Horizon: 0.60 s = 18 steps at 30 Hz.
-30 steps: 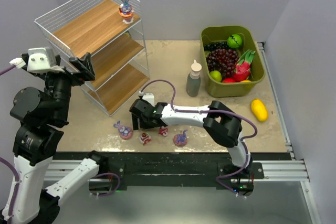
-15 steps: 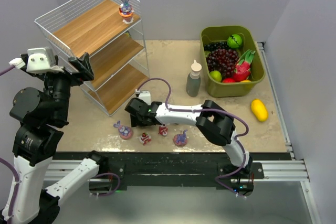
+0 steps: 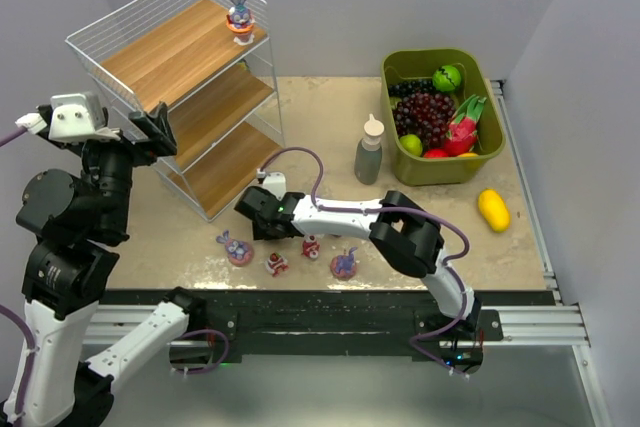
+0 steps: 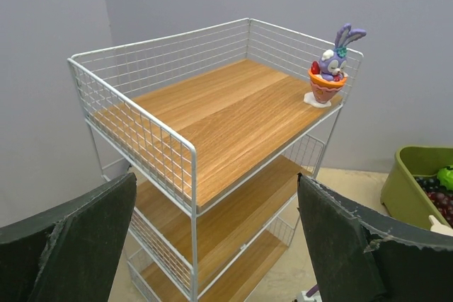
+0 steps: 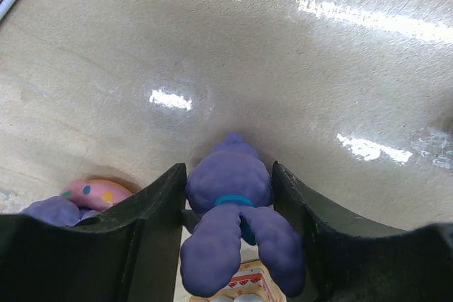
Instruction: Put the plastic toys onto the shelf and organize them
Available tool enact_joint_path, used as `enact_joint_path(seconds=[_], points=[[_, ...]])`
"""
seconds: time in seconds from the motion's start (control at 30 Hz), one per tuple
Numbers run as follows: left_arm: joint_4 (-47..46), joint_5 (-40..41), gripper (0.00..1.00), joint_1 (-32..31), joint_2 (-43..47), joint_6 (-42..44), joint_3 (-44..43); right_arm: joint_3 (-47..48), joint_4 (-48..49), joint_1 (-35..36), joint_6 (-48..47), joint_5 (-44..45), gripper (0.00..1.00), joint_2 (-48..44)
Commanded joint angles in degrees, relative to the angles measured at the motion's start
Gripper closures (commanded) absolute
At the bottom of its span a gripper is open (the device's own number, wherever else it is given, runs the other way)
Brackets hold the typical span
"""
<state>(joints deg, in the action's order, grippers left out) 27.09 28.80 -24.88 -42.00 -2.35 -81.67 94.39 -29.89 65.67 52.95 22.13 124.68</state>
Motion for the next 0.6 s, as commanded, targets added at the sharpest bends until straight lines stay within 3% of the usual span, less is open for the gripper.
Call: enact_joint_path(seconds=[0.0, 0.13, 0.3, 0.43, 0.57], points=[[1.1, 0.8, 0.0, -0.3, 1.7, -1.1, 0.6, 1.1, -1.3, 0.1, -2.6, 3.6, 1.0, -2.4], [0.3, 1.2, 0.0, -0.3, 4.5, -3.2, 4.6, 4.4, -3.1, -0.5, -10.5, 3.9, 1.0, -6.9], [0.2, 3.5, 0.0, -0.3, 4.4, -7.3, 2.4, 17.5, -11.7, -3.6, -22.3, -2.7, 1.0, -9.7], [0.7, 4.6, 0.01, -0.3, 2.2, -10.3, -1.1, 36.9, -22.1, -5.8, -29.4, -8.0, 1.0, -7.0], [2.9, 6.4, 0.01, -0.3, -0.4, -11.7, -3.2, 49.3, -29.9, -7.3, -36.1, -10.0, 1.0, -4.6]])
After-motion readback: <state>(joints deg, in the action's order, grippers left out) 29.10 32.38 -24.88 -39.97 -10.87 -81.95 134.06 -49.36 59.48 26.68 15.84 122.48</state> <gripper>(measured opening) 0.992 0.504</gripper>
